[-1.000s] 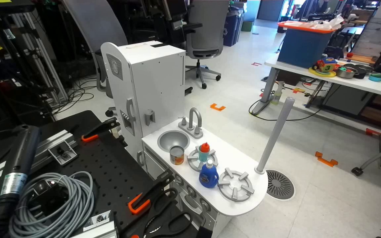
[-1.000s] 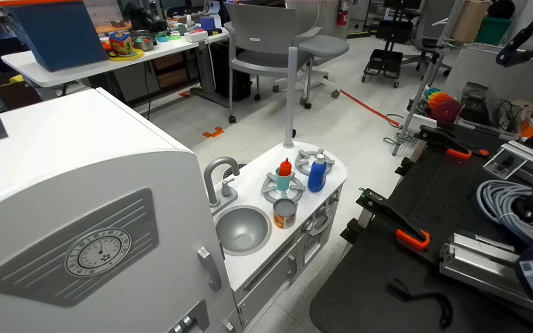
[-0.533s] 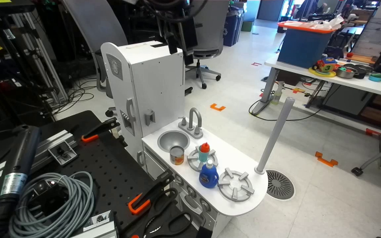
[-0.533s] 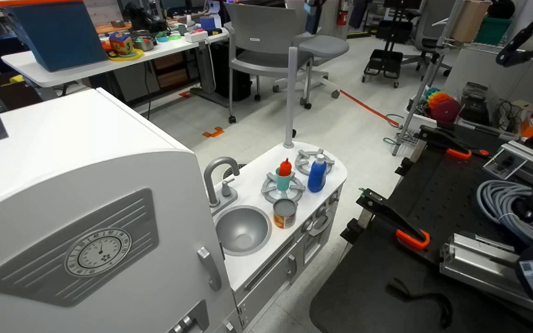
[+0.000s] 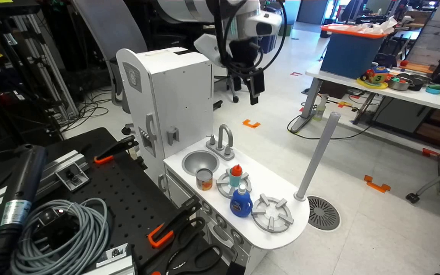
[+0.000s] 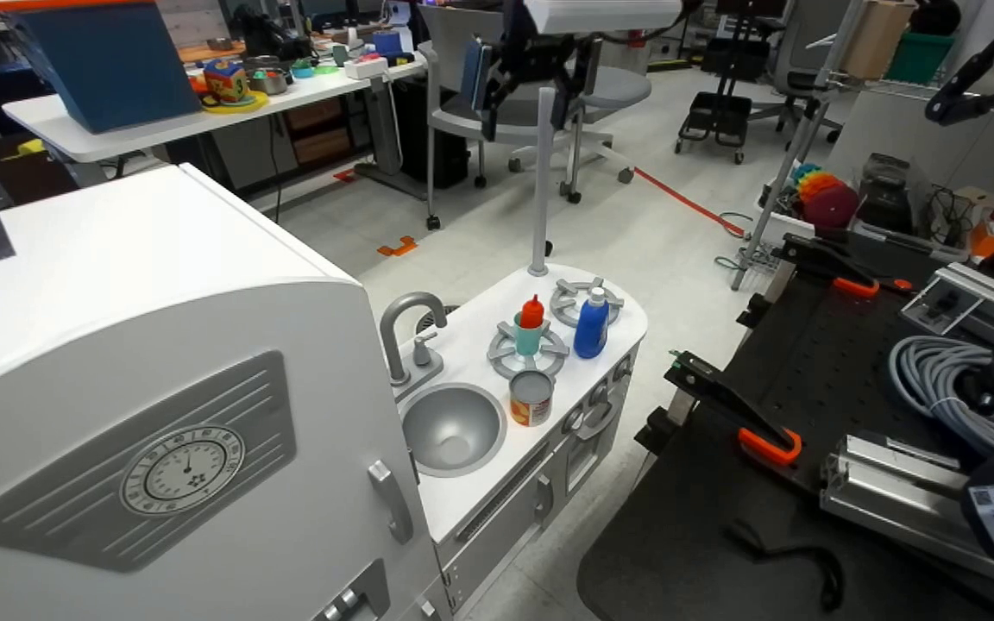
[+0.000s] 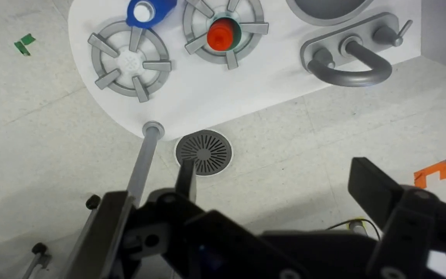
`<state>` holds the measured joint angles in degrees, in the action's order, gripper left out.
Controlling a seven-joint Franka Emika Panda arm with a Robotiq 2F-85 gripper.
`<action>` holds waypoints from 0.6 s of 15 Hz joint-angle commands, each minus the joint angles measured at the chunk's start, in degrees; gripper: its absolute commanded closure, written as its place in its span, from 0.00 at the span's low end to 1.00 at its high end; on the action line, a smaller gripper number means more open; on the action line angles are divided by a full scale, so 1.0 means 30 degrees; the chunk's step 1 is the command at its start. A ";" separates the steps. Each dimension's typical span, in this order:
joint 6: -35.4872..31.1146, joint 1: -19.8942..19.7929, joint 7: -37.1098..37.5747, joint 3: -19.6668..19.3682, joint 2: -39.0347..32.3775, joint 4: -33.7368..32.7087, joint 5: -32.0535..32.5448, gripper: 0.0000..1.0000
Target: Turn the faucet to the left
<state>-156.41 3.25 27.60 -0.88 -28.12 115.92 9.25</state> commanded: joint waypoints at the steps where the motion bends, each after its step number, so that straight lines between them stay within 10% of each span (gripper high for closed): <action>1: 0.1815 0.0949 -0.0713 -0.0575 -0.4112 -0.4824 -0.1530 0.00; 9: 0.5579 0.2937 -0.0699 -0.2330 -1.1156 -1.3255 -0.0867 0.00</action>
<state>-145.28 10.23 26.41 -5.93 -53.82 87.12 6.24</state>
